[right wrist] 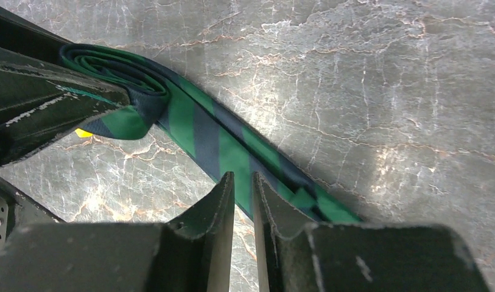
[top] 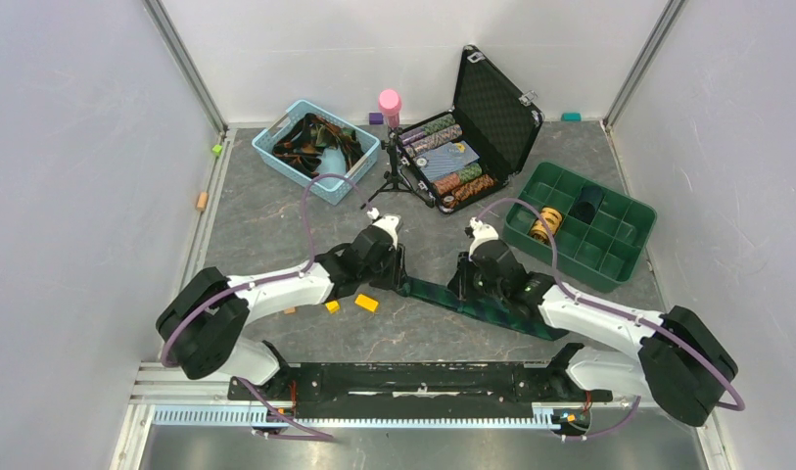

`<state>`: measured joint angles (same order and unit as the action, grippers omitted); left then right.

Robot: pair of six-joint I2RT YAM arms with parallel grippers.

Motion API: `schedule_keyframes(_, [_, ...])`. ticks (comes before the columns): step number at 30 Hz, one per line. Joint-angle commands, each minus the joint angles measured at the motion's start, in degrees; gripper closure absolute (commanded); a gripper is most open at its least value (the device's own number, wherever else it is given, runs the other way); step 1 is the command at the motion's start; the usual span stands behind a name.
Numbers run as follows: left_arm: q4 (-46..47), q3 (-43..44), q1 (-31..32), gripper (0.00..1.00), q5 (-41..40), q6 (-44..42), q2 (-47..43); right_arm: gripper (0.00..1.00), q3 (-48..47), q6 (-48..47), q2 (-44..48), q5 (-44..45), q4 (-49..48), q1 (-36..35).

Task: Roll the ties
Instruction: Roll the tie at the center of the board.

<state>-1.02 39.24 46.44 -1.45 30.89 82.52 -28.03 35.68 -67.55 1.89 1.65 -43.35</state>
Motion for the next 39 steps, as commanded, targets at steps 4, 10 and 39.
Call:
schedule_keyframes(4, [-14.0,9.3,3.3,0.55,-13.2,-8.8,1.0,0.78,-0.8,-2.0,4.3,3.5,3.5,0.9])
schedule_keyframes(10, [-19.6,14.3,6.2,0.55,-20.6,-12.0,5.6,0.78,-2.3,-2.8,7.9,5.4,6.3,1.3])
schedule_keyframes(39, [-31.6,31.0,19.4,0.48,-43.7,-14.3,24.6,0.75,-4.4,-1.6,22.3,15.1,15.9,1.3])
